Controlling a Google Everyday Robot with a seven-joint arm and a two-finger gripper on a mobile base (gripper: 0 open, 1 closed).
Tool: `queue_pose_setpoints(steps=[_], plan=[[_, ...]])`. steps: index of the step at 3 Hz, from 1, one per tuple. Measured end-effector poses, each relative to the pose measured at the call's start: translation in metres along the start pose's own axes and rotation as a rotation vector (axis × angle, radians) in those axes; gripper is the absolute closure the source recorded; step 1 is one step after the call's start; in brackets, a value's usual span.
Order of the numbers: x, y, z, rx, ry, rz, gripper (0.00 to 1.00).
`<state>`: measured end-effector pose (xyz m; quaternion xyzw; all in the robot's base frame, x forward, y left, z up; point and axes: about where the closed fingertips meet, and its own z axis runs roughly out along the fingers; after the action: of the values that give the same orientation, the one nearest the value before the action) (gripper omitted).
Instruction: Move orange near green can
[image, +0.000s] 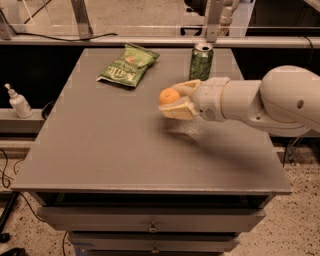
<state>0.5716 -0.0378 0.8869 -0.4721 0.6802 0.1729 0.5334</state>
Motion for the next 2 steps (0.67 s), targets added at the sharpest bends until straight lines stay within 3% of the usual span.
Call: queue_pose_setpoints(steps=[2], plan=[[0.032, -0.092, 0.000, 0.106, 0.055, -0.029, 1.00]])
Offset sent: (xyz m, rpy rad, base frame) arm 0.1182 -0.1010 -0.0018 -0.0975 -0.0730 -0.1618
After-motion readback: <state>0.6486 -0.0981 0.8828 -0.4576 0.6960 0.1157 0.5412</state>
